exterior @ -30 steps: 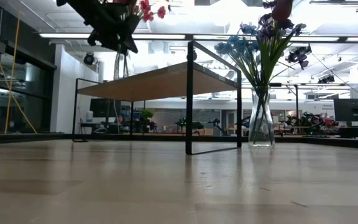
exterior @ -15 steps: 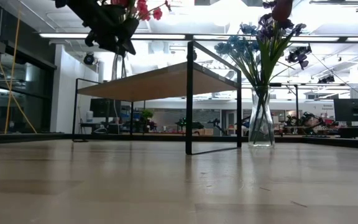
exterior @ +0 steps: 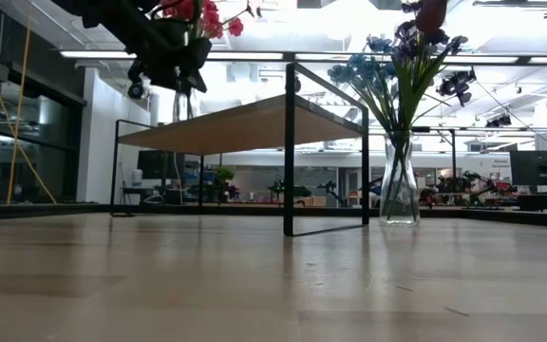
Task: Pick and place flowers into a vace then onto a shelf
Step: Put the bottom transparent vase on the shelf
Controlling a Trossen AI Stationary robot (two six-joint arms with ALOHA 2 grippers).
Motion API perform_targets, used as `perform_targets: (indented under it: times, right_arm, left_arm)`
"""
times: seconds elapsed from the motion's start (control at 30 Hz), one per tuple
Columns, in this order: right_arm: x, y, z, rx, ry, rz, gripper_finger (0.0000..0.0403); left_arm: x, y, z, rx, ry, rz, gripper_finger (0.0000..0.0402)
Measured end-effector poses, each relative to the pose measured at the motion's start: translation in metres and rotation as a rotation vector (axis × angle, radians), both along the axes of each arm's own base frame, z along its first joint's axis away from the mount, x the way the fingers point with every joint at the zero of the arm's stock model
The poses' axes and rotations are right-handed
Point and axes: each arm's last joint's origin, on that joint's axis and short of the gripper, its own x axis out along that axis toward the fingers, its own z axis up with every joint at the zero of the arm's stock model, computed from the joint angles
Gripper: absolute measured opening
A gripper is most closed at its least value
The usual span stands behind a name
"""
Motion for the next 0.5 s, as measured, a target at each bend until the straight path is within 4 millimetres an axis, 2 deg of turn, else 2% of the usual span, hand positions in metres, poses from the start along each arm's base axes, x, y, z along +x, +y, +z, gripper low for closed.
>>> perform_targets:
  times: [0.1,0.3,0.5]
  right_arm:
    - [0.0,0.0,0.0,0.002,0.0,0.001,0.011]
    - [0.0,0.0,0.0,0.001,0.0,0.0,0.011]
    - [0.0,0.0,0.0,-0.001,0.0,0.0,0.011]
  left_arm:
    - [-0.0005,-0.0001,-0.0014,-0.006,-0.008,0.008,0.0203]
    - [-0.0019,0.0003,-0.0055,-0.007,0.02,0.047,0.0236]
    - [-0.0018,0.0003,-0.005,-0.005,0.015,0.047,0.0233]
